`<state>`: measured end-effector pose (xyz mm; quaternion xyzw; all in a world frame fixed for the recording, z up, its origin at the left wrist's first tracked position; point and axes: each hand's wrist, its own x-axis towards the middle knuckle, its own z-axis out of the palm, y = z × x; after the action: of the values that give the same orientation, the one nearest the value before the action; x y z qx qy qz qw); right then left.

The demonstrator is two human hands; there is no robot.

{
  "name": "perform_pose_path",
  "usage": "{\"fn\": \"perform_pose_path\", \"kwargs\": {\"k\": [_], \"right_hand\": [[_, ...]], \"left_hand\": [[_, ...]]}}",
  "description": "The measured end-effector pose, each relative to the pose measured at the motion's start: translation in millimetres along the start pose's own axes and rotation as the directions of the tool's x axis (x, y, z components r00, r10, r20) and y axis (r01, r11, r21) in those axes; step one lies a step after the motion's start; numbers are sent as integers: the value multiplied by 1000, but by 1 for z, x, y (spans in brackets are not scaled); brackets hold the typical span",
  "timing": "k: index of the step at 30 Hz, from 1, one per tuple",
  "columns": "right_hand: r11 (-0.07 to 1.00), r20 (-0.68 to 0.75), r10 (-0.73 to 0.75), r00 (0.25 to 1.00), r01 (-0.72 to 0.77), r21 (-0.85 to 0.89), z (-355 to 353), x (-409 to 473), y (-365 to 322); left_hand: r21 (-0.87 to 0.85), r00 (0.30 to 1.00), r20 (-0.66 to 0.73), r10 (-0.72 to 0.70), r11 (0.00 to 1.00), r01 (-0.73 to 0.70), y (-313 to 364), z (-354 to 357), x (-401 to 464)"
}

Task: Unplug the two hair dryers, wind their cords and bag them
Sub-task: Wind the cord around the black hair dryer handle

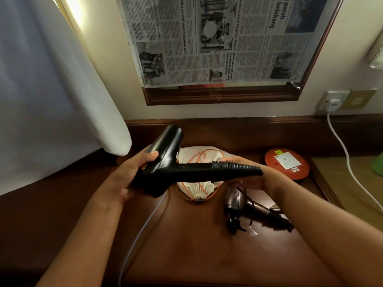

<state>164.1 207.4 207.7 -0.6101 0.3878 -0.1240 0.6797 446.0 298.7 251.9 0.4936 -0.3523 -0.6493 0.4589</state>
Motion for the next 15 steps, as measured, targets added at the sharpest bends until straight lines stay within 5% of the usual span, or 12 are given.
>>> {"fn": "perform_pose_path", "kwargs": {"k": [6, 15], "right_hand": [[983, 109, 13, 994, 7, -183, -5, 0, -31], [692, 57, -43, 997, 70, -718, 3, -3, -58]], "left_hand": [[123, 994, 99, -43, 992, 31, -6, -6, 4], [195, 989, -146, 23, 981, 6, -23, -1, 14]]}}
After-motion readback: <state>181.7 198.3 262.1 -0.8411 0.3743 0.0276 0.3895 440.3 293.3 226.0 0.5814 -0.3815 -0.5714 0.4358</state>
